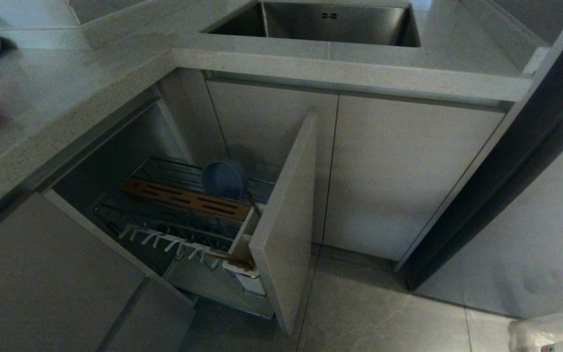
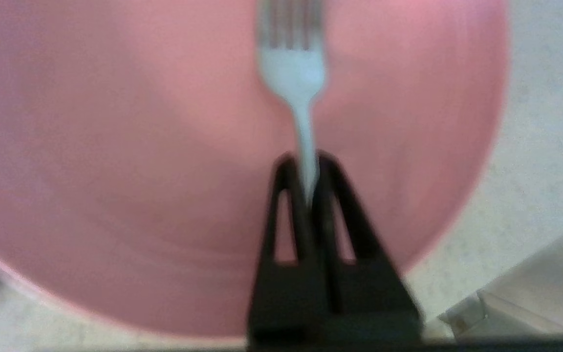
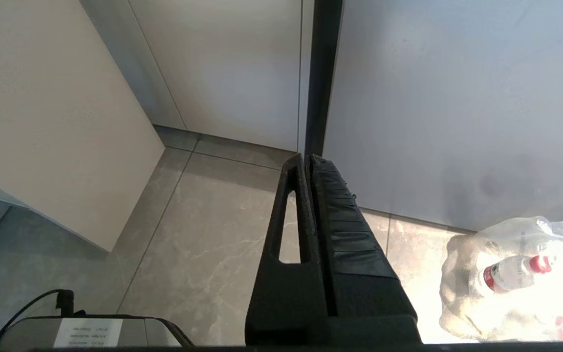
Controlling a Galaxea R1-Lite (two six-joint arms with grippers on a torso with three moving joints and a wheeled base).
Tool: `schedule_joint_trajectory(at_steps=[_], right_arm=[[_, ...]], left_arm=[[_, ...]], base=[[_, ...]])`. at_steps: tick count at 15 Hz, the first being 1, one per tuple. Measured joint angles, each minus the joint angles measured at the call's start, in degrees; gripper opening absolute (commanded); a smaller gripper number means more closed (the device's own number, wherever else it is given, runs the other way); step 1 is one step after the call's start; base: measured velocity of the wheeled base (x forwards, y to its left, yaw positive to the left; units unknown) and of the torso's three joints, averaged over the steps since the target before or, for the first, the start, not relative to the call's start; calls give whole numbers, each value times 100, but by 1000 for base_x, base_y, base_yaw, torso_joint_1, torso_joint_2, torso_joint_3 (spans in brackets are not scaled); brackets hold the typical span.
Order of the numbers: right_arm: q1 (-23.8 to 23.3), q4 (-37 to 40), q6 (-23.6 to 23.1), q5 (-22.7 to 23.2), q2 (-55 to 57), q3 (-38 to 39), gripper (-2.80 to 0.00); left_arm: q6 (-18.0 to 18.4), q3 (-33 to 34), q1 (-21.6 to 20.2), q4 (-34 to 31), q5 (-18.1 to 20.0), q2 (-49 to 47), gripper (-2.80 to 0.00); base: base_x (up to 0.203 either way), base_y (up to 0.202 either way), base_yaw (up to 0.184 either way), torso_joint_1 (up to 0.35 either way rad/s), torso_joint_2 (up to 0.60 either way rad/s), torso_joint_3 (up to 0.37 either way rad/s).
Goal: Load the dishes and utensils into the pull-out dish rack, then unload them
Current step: Pick up the fork and place it in the cupboard
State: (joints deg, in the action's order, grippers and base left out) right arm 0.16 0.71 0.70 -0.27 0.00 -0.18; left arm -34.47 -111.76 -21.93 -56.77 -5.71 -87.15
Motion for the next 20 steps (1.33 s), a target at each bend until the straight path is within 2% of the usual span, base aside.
schedule_joint_trajectory(at_steps=[8, 14, 17, 20], right_arm=[[0, 0, -1, 0, 0, 0, -280], [0, -2, -1, 0, 0, 0, -280], [0, 0, -1, 0, 0, 2, -280], [0, 0, -1, 0, 0, 2, -280]], left_arm=[[8, -6, -12, 99, -46, 114, -280], [-29, -11, 6, 411, 2, 897, -280], [-111, -4, 421, 343, 291, 1391, -280], [-219, 28, 1219, 77, 604, 1770, -280]], base=[[0, 0, 0, 0, 0, 0], [0, 0, 0, 0, 0, 0], [0, 0, 0, 0, 0, 0], [0, 0, 0, 0, 0, 0]])
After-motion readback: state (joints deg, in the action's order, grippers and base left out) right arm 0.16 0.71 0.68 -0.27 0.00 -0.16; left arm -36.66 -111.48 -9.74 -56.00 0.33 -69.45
